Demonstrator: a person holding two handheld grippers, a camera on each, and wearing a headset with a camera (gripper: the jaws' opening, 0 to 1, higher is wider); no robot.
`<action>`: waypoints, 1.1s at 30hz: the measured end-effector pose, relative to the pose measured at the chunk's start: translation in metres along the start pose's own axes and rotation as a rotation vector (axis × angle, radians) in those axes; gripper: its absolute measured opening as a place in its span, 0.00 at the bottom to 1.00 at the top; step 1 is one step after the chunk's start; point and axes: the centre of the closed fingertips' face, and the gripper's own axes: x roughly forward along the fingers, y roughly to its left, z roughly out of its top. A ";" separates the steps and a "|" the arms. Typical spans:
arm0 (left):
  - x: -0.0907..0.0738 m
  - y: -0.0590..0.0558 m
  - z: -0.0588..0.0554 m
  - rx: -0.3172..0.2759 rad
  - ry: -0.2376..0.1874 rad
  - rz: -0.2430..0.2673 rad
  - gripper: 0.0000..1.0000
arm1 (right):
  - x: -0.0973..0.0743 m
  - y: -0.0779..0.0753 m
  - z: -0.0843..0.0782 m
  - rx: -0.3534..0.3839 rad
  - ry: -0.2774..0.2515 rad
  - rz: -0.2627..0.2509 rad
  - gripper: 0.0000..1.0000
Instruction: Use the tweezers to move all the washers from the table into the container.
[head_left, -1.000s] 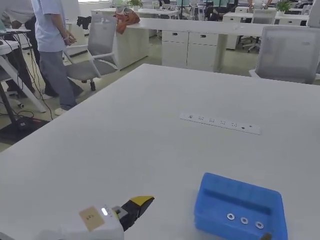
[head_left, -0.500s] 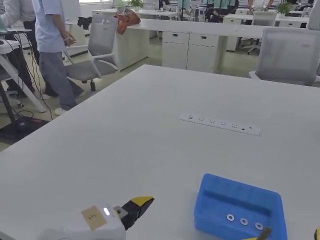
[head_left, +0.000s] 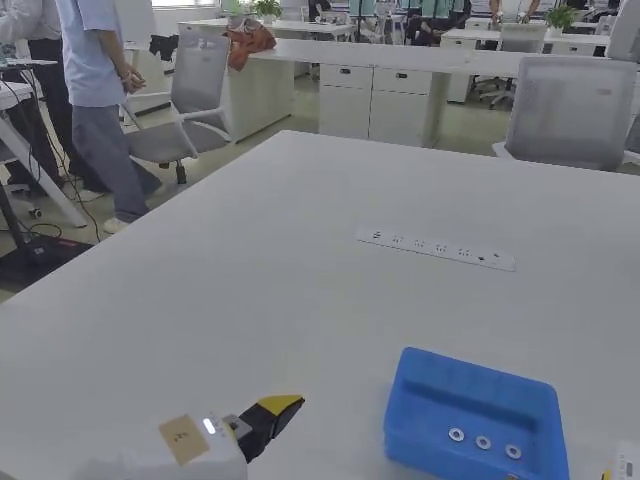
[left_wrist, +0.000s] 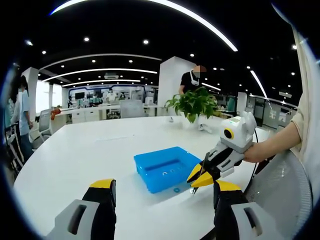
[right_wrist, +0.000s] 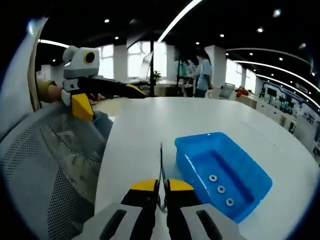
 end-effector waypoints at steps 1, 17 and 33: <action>0.000 0.000 0.000 0.000 0.000 0.000 0.81 | 0.000 0.000 0.000 0.000 0.000 -0.005 0.02; 0.001 -0.001 -0.001 -0.002 0.007 -0.009 0.81 | -0.010 -0.012 0.023 0.158 -0.085 -0.080 0.03; 0.001 -0.001 0.000 -0.009 -0.002 -0.009 0.81 | -0.020 -0.054 0.088 0.136 -0.203 -0.100 0.03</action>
